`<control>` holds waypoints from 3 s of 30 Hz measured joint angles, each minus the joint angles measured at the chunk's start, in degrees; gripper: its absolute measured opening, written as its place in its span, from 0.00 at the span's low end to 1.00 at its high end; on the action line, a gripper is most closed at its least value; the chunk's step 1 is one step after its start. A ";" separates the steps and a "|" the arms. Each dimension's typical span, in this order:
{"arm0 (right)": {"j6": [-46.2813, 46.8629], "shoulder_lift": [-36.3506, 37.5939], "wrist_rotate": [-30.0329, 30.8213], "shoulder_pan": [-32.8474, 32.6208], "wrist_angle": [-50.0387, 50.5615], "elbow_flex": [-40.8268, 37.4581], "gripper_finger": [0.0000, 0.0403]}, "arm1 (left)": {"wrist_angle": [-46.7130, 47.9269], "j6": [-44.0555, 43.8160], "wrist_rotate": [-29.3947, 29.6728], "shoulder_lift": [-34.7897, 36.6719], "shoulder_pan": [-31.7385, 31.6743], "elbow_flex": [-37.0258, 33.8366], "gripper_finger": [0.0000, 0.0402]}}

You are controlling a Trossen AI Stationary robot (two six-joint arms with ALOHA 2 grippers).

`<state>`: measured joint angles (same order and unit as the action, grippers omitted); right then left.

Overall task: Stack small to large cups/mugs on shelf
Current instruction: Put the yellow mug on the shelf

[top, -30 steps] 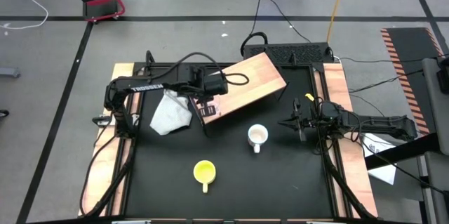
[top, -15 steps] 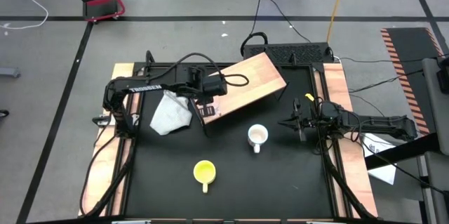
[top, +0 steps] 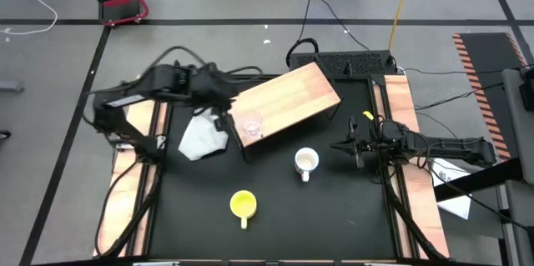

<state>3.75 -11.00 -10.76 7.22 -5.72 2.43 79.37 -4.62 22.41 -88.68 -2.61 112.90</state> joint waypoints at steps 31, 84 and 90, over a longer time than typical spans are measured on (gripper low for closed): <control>1.05 0.01 -0.01 0.00 0.42 0.01 0.00 | -70.77 7.27 5.01 43.29 15.99 -69.80 0.00; -2.93 0.00 -0.02 0.00 0.42 -0.01 0.00 | -120.33 8.44 3.24 51.58 27.45 -112.34 0.00; -2.93 0.00 -0.01 0.01 0.89 0.00 0.00 | -119.29 8.08 3.15 51.58 27.45 -112.34 0.00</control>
<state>0.82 -11.00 -10.77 7.23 -4.83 2.42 -39.92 3.46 25.56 -37.10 24.84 0.56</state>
